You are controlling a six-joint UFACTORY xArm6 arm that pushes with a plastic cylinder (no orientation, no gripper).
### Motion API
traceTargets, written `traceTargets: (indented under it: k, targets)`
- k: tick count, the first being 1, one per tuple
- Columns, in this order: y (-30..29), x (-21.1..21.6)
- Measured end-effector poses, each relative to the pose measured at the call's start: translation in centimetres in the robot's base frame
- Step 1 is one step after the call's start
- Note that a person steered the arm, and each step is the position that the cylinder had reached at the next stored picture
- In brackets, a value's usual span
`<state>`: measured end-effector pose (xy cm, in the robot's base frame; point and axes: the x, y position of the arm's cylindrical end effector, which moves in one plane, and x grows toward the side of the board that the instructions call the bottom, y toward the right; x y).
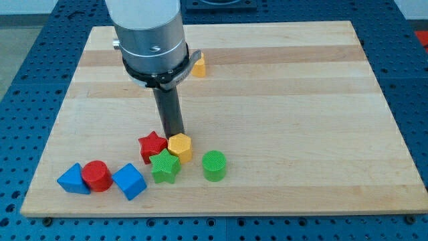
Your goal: Slide the yellow hexagon down a bit
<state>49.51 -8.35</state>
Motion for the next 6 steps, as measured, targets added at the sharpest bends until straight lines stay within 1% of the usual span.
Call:
traceTargets:
  k: [1, 3, 6]
  targets:
    - [1.4, 0.9]
    - [1.5, 1.0]
    - [1.5, 4.8]
